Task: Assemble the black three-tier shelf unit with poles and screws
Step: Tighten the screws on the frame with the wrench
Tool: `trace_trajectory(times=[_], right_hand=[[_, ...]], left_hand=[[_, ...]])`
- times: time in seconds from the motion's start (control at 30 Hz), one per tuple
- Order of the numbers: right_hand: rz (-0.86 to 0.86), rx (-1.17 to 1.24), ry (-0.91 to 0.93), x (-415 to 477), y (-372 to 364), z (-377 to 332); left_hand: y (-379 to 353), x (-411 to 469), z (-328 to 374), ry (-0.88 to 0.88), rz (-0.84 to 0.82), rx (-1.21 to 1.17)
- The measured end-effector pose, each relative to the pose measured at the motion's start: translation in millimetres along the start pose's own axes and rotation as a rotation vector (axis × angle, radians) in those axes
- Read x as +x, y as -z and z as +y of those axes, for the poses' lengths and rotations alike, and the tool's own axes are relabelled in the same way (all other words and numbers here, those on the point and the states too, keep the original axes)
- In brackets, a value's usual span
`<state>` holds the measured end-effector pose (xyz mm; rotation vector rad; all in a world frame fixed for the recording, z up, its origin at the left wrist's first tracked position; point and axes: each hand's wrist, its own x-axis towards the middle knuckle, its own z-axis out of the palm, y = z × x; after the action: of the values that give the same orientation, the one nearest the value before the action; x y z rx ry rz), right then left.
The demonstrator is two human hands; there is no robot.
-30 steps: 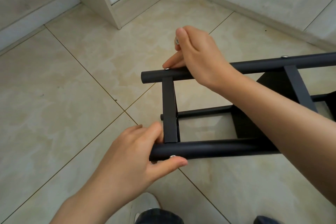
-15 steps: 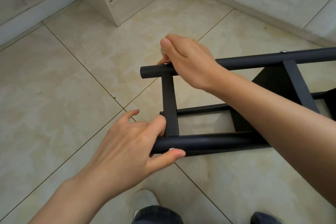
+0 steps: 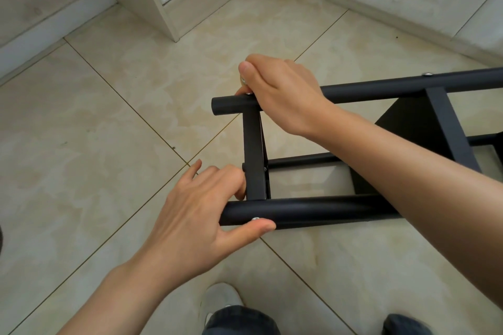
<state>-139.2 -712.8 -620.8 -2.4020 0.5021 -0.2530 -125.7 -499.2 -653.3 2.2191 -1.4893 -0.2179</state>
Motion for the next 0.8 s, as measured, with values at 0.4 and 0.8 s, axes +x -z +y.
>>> trace_trajectory(times=[0.4,0.8], right_hand=[[-0.004,-0.021,0.003,-3.1,1.1,-1.2],[0.000,0.059,0.018,-1.4,4.9,-1.3]], left_hand=[[3.6,3.2,2.7,0.038,0.015,-0.042],[-6.2,5.4,0.6,-0.180,0.054,0.004]])
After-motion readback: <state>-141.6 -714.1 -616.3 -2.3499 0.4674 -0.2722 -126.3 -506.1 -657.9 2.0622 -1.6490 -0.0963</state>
